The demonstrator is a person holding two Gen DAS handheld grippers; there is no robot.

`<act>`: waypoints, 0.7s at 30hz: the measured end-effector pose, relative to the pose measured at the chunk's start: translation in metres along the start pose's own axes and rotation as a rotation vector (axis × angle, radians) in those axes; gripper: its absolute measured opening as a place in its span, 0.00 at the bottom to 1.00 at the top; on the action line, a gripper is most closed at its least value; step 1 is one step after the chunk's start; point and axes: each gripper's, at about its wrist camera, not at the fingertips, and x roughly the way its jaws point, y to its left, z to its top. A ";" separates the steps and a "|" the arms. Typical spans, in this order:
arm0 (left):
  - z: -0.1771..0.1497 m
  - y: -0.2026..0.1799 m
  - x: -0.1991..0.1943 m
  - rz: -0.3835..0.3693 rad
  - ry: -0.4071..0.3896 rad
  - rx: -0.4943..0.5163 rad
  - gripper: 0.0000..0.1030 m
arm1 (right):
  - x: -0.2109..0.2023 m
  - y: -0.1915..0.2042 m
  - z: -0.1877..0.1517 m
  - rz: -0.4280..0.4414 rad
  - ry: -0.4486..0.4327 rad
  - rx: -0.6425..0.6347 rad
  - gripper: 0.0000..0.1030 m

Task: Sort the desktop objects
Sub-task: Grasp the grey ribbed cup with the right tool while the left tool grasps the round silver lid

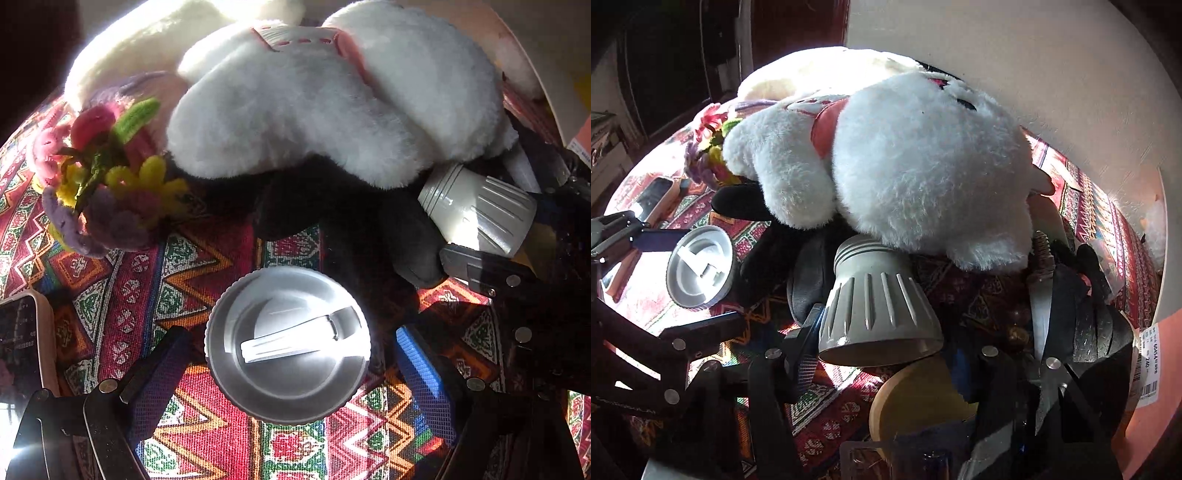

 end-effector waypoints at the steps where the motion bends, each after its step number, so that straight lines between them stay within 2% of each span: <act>1: -0.001 -0.001 -0.001 0.000 -0.004 0.003 0.82 | -0.001 -0.001 0.000 0.001 -0.005 0.006 0.60; 2: -0.002 -0.003 -0.003 -0.003 -0.008 0.005 0.73 | -0.002 -0.002 0.000 0.002 -0.009 0.013 0.60; 5: -0.006 -0.005 -0.008 -0.025 -0.015 0.008 0.63 | -0.009 -0.004 -0.001 0.014 -0.027 0.040 0.59; 12: -0.016 0.002 -0.027 -0.097 -0.037 -0.069 0.63 | -0.046 -0.011 -0.005 0.109 -0.104 0.159 0.59; 14: -0.019 0.000 -0.037 -0.108 -0.059 -0.072 0.63 | -0.061 -0.003 -0.004 0.117 -0.130 0.175 0.59; 21: -0.025 -0.005 -0.073 -0.143 -0.158 -0.049 0.63 | -0.108 -0.016 -0.009 0.144 -0.246 0.299 0.59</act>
